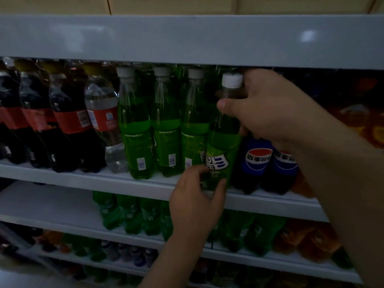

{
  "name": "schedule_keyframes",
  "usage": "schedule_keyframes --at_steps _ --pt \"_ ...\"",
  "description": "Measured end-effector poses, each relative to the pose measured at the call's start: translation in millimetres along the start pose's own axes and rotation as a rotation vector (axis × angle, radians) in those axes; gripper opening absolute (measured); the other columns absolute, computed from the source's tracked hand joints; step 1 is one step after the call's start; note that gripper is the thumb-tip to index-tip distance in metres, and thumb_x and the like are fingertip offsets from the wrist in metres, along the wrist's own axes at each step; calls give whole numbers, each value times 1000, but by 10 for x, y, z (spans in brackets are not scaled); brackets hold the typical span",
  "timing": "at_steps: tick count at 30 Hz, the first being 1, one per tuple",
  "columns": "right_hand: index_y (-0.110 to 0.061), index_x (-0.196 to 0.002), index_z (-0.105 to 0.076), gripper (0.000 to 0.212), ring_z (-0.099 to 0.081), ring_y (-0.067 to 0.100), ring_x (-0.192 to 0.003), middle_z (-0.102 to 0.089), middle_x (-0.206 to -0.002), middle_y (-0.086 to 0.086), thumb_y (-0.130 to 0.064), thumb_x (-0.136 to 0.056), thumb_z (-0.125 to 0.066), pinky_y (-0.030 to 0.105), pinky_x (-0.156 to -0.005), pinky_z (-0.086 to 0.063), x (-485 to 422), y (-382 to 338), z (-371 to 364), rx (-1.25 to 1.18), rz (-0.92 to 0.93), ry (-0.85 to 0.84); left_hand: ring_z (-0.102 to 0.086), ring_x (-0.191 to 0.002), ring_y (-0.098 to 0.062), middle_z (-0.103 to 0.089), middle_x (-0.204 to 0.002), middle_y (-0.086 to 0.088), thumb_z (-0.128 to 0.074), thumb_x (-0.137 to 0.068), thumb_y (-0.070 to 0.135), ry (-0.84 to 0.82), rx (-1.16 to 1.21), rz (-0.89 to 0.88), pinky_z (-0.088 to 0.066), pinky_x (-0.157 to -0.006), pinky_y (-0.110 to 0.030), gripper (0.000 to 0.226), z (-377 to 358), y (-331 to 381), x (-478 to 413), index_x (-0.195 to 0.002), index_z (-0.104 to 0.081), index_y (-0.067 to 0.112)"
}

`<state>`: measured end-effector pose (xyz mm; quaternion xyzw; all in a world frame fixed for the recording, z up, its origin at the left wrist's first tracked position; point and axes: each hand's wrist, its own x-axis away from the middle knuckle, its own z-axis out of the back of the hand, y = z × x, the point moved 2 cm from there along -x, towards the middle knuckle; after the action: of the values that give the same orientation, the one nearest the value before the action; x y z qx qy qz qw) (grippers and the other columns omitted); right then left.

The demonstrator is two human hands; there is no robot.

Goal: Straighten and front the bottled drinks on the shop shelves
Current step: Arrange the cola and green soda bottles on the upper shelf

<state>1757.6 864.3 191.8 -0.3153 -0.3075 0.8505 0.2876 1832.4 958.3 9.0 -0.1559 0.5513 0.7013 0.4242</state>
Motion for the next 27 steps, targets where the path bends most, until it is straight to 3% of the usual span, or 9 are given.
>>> schedule_keyframes --at_steps 3,6,9,15,19,22,24,26,27 --pt "-19 -93 -59 8 -54 5 -37 -63 -68 5 -21 -86 -63 19 -34 -39 -32 -29 31 -6 -49 -31 -57 -99 -6 -64 -108 1 -78 -76 26 -2 21 -33 -48 -82 -18 38 -69 -19 61 -108 -61 12" --pt "-22 -93 -60 20 -60 5 -53 -63 -76 -5 -36 -81 -69 19 -46 -50 -23 -19 -40 156 47 113 -57 -104 -11 -62 -112 -4 -78 -76 23 39 20 -81 -49 -84 -20 29 -139 -28 73 -97 -64 10" --pt "-17 -102 -55 36 -55 3 -60 -58 -83 -5 -43 -82 -68 13 -50 -46 -4 5 -103 309 81 224 -57 -100 -12 -60 -112 -2 -77 -76 28 36 -2 -57 -47 -78 -18 25 -190 -9 48 -92 -64 13" --pt "-10 -100 -49 31 -58 12 -59 -58 -83 1 -34 -87 -65 31 -56 -54 -11 -28 -144 344 88 220 -61 -85 -17 -59 -109 -5 -81 -73 28 -11 -55 -35 -49 -58 -21 24 -256 43 9 -79 -63 13" --pt "-13 -107 -47 32 -52 7 -58 -49 -83 -6 -33 -89 -63 17 -50 -46 29 -16 -162 309 104 220 -59 -79 -11 -61 -100 -1 -77 -79 24 -12 -44 -81 -50 -57 -23 17 -98 90 -29 -80 -64 13" --pt "-11 -111 -45 37 -58 15 -68 -59 -98 5 -35 -88 -63 31 -63 -54 86 38 -168 329 91 223 -51 -75 -5 -59 -87 2 -66 -83 17 103 -28 -173 -41 -65 -10 8 215 191 -314 -89 -64 12" --pt "-16 -123 -42 44 -57 9 -78 -60 -105 -1 -32 -88 -63 21 -71 -50 219 91 -185 284 138 253 -51 -78 -2 -59 -93 4 -63 -84 18 196 -20 -151 -40 -72 -7 18 424 303 -648 -101 -64 11" --pt "-18 -136 -38 54 -51 -7 -79 -52 -109 -17 -26 -89 -62 -1 -73 -36 437 164 -224 194 220 303 -57 -80 -3 -62 -105 4 -61 -87 29 182 25 -71 -48 -75 -16 31 540 438 -977 -114 -61 14" --pt "-17 -140 -36 57 -52 -8 -78 -49 -113 -19 -25 -89 -61 -4 -74 -33 558 226 -254 158 235 330 -60 -84 -4 -63 -110 3 -59 -88 35 151 11 -43 -50 -77 -22 36 551 493 -1110 -118 -60 15"
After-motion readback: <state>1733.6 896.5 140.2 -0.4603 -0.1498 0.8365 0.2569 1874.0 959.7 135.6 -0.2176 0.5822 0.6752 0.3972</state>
